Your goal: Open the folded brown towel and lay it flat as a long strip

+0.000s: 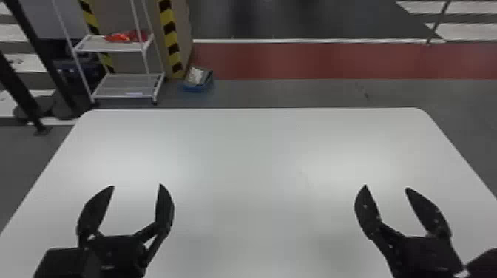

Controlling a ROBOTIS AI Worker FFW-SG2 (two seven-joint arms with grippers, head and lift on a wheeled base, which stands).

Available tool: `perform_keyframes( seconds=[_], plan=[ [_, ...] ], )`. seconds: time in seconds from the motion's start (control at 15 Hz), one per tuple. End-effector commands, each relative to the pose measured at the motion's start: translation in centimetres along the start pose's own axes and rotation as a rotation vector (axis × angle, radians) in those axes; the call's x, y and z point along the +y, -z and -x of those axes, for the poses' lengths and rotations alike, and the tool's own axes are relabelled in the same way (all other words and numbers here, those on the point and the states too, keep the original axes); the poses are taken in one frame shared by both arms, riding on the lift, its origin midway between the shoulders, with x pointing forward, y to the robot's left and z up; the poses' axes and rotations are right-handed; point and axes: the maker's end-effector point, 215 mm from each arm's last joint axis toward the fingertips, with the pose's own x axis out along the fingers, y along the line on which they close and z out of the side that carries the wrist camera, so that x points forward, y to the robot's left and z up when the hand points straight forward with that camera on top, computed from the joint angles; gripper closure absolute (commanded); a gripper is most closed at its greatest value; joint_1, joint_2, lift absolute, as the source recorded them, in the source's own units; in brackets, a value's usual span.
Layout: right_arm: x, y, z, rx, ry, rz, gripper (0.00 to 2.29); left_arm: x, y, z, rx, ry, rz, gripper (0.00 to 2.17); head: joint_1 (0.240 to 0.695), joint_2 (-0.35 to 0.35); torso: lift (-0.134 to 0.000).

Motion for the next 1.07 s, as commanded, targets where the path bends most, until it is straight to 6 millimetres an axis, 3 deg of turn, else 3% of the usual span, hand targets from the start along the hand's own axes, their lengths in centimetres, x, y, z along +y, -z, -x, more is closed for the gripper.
perform_keyframes(
  seconds=[0.0, 0.53, 1.0],
  plan=[
    [0.0, 0.4, 0.1, 0.015, 0.003, -0.004, 0.14, 0.0, 0.0, 0.0, -0.001, 0.000, 0.001, 0.13, 0.695, 0.014, -0.123],
    [-0.3, 0.8, 1.0, 0.021, 0.011, -0.003, 0.14, -0.2, 0.1, 0.2, 0.004, 0.002, 0.005, 0.13, 0.695, 0.009, -0.123],
    [-0.6, 0.0, 1.1, -0.002, 0.012, 0.005, 0.14, -0.6, -0.2, 0.2, -0.001, 0.004, 0.011, 0.14, 0.695, -0.001, -0.123]
  ],
)
